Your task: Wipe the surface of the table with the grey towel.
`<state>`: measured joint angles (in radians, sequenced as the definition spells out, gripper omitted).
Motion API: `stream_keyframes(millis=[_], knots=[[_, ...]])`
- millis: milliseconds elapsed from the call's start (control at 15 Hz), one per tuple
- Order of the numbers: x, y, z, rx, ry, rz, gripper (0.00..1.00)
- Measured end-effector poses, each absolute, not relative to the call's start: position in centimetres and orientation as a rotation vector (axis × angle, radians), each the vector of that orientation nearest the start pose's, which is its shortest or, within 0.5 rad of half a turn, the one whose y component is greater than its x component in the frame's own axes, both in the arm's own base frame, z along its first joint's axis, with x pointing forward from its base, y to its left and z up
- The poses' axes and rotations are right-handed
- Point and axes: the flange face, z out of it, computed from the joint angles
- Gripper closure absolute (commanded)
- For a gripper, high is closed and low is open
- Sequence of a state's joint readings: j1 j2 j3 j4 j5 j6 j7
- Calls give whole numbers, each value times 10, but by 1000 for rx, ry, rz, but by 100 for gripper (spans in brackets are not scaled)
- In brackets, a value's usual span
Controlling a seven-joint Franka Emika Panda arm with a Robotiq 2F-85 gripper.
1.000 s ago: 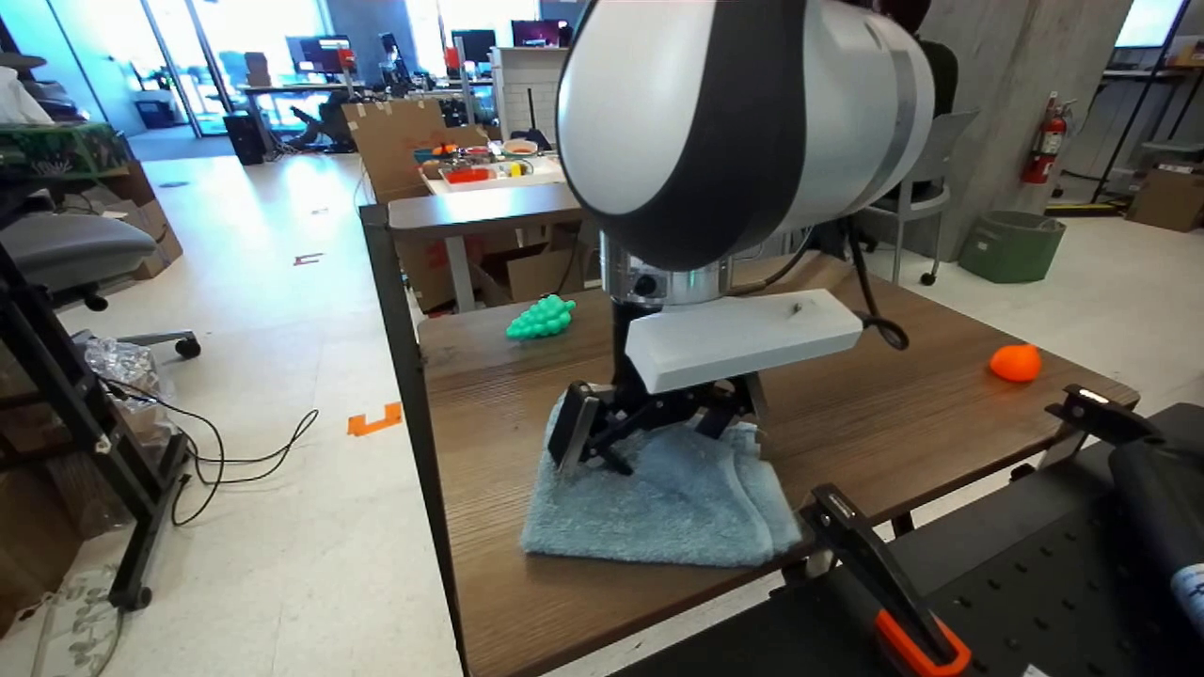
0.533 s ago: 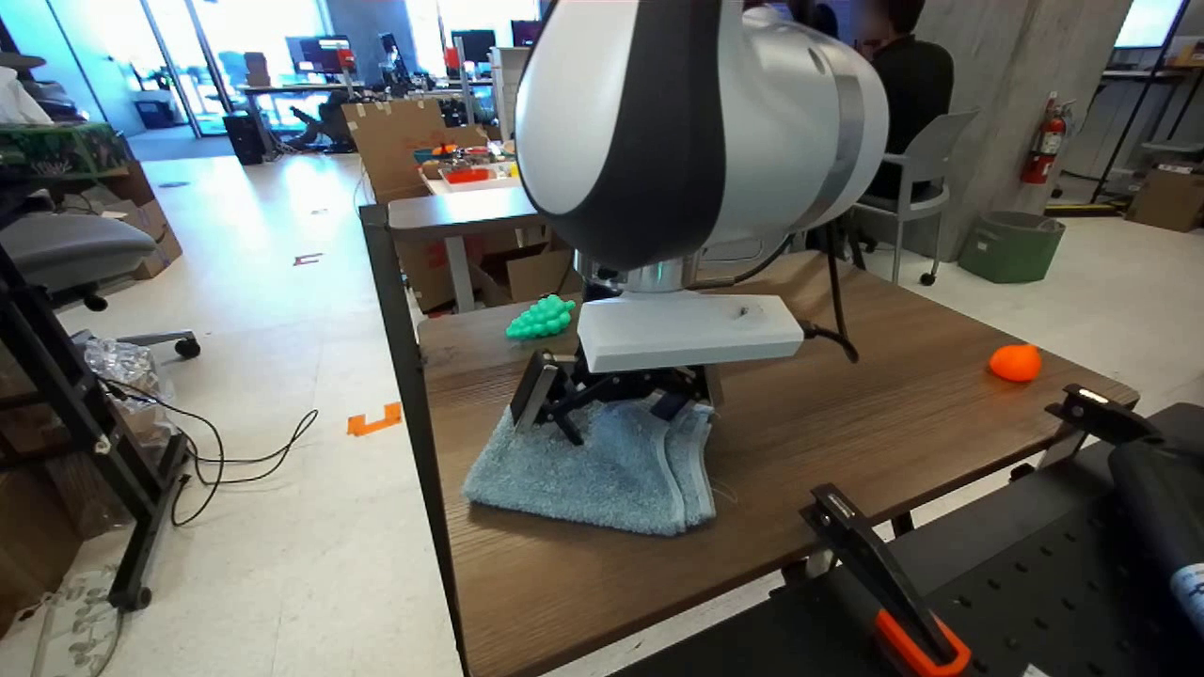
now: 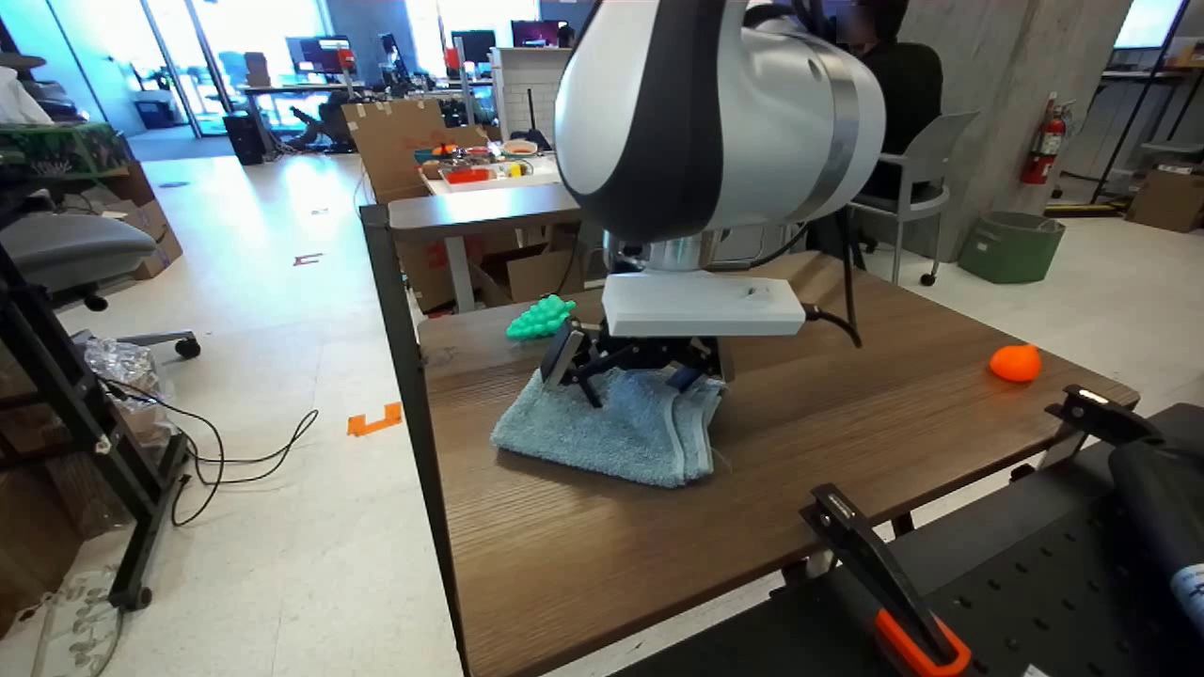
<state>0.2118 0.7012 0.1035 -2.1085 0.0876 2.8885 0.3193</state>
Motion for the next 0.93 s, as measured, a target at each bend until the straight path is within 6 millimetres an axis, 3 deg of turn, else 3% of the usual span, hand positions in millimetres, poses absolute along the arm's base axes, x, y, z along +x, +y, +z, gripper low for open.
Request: stream_keyframes(millis=[200, 467, 733, 933], knots=[[543, 140, 88, -3035, 192, -61, 0], [534, 79, 93, -3064, 196, 31, 0], [524, 17, 115, -3057, 170, 70, 0], [513, -17, 129, -3042, 135, 97, 0]])
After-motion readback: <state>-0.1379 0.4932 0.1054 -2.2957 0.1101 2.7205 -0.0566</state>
